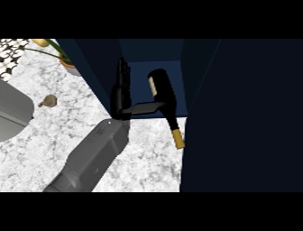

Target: Pick up the wine, place it into the cabinet and close the cabinet

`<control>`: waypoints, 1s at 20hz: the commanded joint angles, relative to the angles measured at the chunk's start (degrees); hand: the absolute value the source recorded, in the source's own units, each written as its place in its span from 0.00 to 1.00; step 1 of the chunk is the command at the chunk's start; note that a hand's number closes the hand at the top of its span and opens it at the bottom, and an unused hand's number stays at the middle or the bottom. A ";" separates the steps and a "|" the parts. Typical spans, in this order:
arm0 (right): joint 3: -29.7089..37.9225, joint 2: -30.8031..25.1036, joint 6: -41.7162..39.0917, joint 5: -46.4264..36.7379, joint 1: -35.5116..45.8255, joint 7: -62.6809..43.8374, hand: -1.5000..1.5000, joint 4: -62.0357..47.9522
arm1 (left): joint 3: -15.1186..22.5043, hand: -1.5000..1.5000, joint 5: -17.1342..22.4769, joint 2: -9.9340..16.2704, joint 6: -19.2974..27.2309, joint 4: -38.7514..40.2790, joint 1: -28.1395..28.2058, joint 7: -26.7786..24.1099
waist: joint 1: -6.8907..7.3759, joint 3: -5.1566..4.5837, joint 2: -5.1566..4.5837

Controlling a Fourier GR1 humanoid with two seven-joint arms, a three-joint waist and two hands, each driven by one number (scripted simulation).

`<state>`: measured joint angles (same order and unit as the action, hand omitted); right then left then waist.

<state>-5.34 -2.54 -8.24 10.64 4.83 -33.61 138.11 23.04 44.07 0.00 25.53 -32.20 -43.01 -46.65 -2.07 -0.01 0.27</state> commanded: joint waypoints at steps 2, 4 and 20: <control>3.17 -1.15 -1.02 2.56 -3.88 0.94 0.00 3.43 | 11.25 0.00 3.12 0.00 11.38 -16.86 9.27 2.31 | 1.46 0.05 0.14; 3.75 -1.34 -0.34 1.57 -0.46 0.84 0.00 1.69 | 15.23 0.00 3.62 0.00 15.90 -22.08 9.86 3.04 | 1.59 0.03 -0.01; 3.38 -1.62 0.25 2.50 -3.33 -2.26 0.00 8.13 | 22.95 0.00 -10.81 5.42 25.17 -53.54 33.77 7.73 | 2.06 0.01 -0.07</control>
<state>-2.17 -3.88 -7.92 10.56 4.29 -33.74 138.74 45.23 35.46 3.47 48.86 -80.77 -14.70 -38.20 0.15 0.01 0.27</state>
